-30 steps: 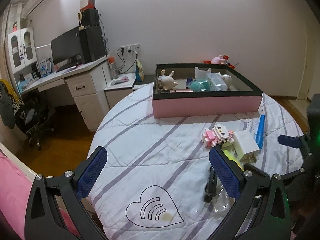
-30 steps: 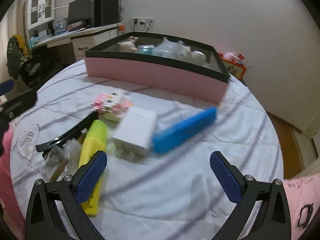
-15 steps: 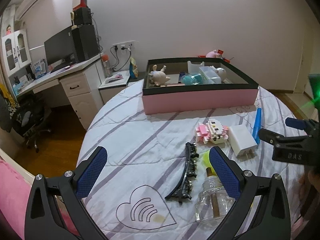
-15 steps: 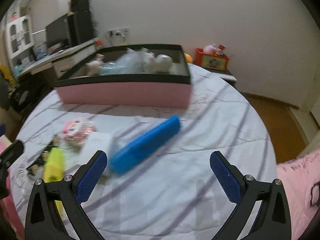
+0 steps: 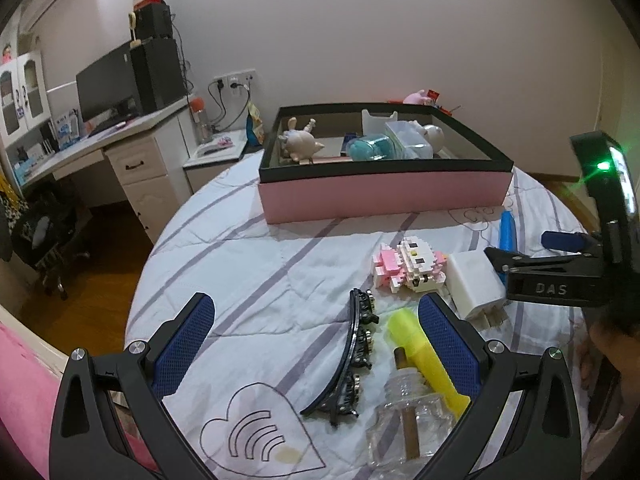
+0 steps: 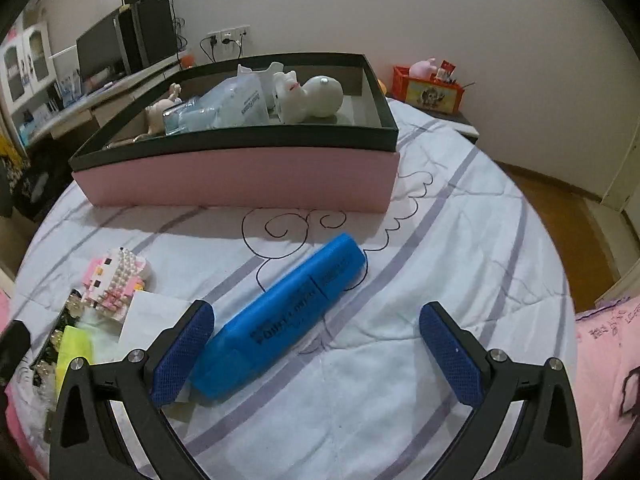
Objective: Organize rigid objects
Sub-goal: 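Grasp the blue box with the right gripper while the left gripper grasps the Hello Kitty figure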
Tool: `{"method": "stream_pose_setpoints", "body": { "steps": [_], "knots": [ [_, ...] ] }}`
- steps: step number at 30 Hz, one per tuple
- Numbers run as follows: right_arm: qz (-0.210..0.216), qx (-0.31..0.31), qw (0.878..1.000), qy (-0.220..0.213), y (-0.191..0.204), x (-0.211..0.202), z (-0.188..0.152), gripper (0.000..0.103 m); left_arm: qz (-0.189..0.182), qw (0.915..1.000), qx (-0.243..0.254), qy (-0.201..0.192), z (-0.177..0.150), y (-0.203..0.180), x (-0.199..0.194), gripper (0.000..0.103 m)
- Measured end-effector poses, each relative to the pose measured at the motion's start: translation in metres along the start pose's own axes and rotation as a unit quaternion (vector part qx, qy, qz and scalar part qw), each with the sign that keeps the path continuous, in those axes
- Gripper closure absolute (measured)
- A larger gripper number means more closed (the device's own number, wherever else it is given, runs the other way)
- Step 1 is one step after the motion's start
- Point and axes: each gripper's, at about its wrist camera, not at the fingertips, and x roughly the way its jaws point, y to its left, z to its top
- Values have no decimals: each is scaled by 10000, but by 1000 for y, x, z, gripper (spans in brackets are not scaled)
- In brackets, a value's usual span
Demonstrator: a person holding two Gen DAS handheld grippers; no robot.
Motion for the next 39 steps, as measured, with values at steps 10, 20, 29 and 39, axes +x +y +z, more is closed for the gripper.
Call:
{"method": "stream_pose_setpoints", "body": {
  "steps": [10, 20, 29, 39],
  "knots": [
    [-39, -420, 9991, -77, -23, -9, -7, 49, -292, 9994, 26, 207, 17, -23, 24, 0],
    [106, -597, 9982, 4, -20, 3, 2, 49, -259, 9922, 555, 1089, 28, -44, 65, 0],
    [165, -643, 9978, -10, -20, 4, 4, 48, -535, 9860, 922, 1285, 39, -62, 75, 37],
    [489, -729, 9961, -91, -20, 2, 6, 73, -437, 9898, 880, 1027, 37, -59, 71, 43]
  ]
}}
